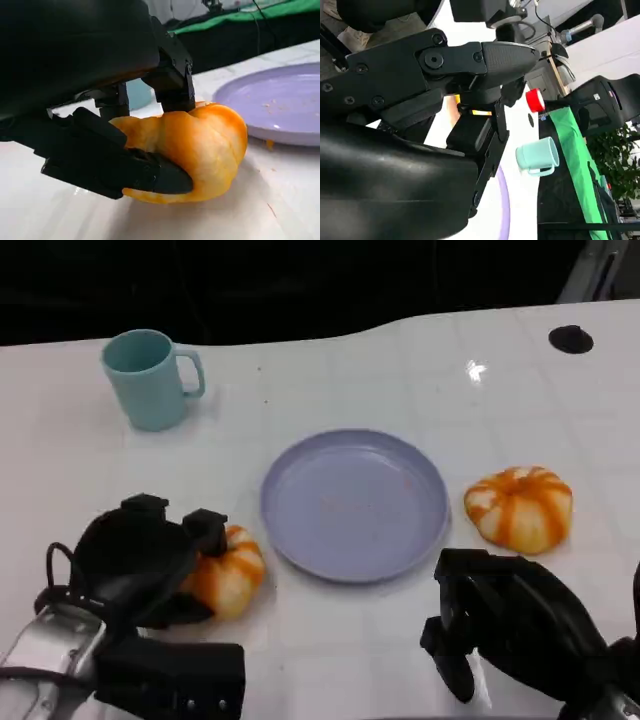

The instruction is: Grasp the bread from the table and place it into the plate.

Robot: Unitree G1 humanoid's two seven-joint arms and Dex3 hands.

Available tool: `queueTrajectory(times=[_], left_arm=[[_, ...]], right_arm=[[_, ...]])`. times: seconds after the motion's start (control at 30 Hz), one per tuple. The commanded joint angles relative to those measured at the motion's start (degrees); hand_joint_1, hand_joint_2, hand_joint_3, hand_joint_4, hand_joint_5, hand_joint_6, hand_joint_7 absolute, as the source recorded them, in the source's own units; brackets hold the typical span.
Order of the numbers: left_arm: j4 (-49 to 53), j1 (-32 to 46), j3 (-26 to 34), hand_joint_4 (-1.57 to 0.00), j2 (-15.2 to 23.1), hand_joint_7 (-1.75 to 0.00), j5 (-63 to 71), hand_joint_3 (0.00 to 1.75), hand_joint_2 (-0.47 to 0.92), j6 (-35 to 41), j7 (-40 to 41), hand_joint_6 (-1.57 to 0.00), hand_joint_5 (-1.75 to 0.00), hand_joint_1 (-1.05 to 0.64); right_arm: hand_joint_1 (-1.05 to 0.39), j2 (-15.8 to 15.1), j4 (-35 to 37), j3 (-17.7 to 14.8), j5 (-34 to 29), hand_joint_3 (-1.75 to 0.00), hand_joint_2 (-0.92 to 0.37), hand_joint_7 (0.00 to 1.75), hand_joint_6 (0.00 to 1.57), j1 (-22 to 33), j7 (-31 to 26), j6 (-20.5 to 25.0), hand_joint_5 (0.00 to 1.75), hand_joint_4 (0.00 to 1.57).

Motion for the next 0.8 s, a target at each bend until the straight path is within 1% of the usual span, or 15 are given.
queueTrajectory(times=[0.03,0.07,0.1,0.13,0.23,0.27,0.37,0.43,0.53,0.57,0.6,0.63,0.73,0.8], left_arm=[[-4.93,2.00,2.74,-0.83,2.17,-1.70,-0.51,0.55,0.83,2.37,-0.13,-0.63,-1.75,-0.20],[-6.08,2.35,3.38,-0.83,2.20,-1.72,-0.70,0.55,0.82,2.67,0.22,-0.63,-1.75,-0.19],[-7.10,2.68,4.03,-0.85,2.11,-1.73,-1.01,0.66,0.75,2.80,0.71,-0.63,-1.75,-0.18],[-8.01,2.94,4.55,-0.85,1.98,-1.74,-1.18,0.73,0.71,2.99,0.95,-0.64,-1.75,-0.18],[-10.93,3.45,5.67,-0.86,1.09,-1.75,-1.25,0.86,0.66,4.39,0.69,-0.63,-1.75,-0.18],[-11.55,3.53,5.93,-0.87,0.73,-1.75,-1.25,0.91,0.61,4.51,1.17,-0.63,-1.75,-0.19],[-12.25,3.01,6.49,-0.87,-1.10,-1.69,-2.00,1.04,0.52,4.24,3.31,-0.67,-1.75,-0.18],[-10.83,1.83,6.79,-0.85,-2.71,-1.70,-3.83,1.07,0.49,2.20,6.00,-0.68,-1.75,-0.17],[-6.85,-0.77,7.24,-0.86,-5.22,-1.74,-7.88,1.06,0.46,-2.50,10.22,-0.67,-1.75,-0.12],[-5.78,-1.72,7.29,-0.87,-5.88,-1.74,-9.27,1.09,0.45,-3.55,10.24,-0.67,-1.75,-0.12],[-4.78,-2.73,7.17,-0.89,-6.36,-1.75,-10.12,1.20,0.40,-4.29,10.19,-0.69,-1.75,-0.13],[-4.01,-3.41,7.07,-0.90,-6.61,-1.75,-10.58,1.26,0.38,-4.88,10.23,-0.70,-1.75,-0.14],[-1.27,-6.44,6.53,-0.92,-8.15,-1.75,-12.38,1.36,0.31,-6.04,9.07,-0.72,-1.75,-0.14],[1.09,-8.78,5.88,-0.94,-9.03,-1.75,-13.50,1.40,0.31,-7.14,8.05,-0.74,-1.75,-0.15]], right_arm=[[-0.93,-0.58,0.33,-0.48,0.44,-0.36,-0.92,1.56,1.10,-0.27,0.24,0.03,1.65,1.27],[-0.93,-0.61,0.32,-0.42,0.29,-0.36,-0.92,1.56,1.10,-0.24,0.23,-0.11,1.65,1.27],[-0.93,-0.64,0.31,-0.37,0.19,-0.36,-0.92,1.56,1.10,-0.20,0.26,-0.23,1.65,1.27],[-0.93,-0.62,0.25,-0.36,0.22,-0.36,-0.92,1.56,1.09,-0.15,0.24,-0.18,1.65,1.27],[-0.92,-0.52,0.10,-0.43,0.56,-0.36,-0.92,1.56,1.09,-0.01,0.23,0.23,1.65,1.27],[-0.92,-0.51,0.04,-0.43,0.60,-0.35,-0.92,1.56,1.09,0.03,0.19,0.33,1.65,1.27],[-0.92,-0.49,0.13,-0.37,0.54,-0.35,-0.92,1.56,1.09,0.15,0.27,0.13,1.65,1.27],[-0.93,-0.55,0.12,-0.26,0.29,-0.35,-0.92,1.56,1.09,0.23,0.12,0.12,1.64,1.27],[-0.93,-0.45,0.02,-0.30,0.46,-0.34,-0.92,1.55,1.09,0.36,-0.04,0.46,1.63,1.27],[-0.92,-0.45,0.07,-0.28,0.43,-0.34,-0.92,1.54,1.09,0.42,0.08,0.28,1.63,1.27],[-0.92,-0.47,0.08,-0.23,0.35,-0.35,-0.92,1.54,1.09,0.50,0.15,0.10,1.63,1.27],[-0.92,-0.48,0.07,-0.18,0.28,-0.35,-0.92,1.54,1.09,0.57,0.20,-0.04,1.63,1.27],[-0.92,-0.39,0.39,-0.16,0.40,-0.36,-0.92,1.55,1.09,0.70,0.53,-0.36,1.62,1.27],[-0.92,-0.27,0.76,-0.09,0.47,-0.36,-0.92,1.54,1.09,0.62,0.66,-0.35,1.61,1.27]])
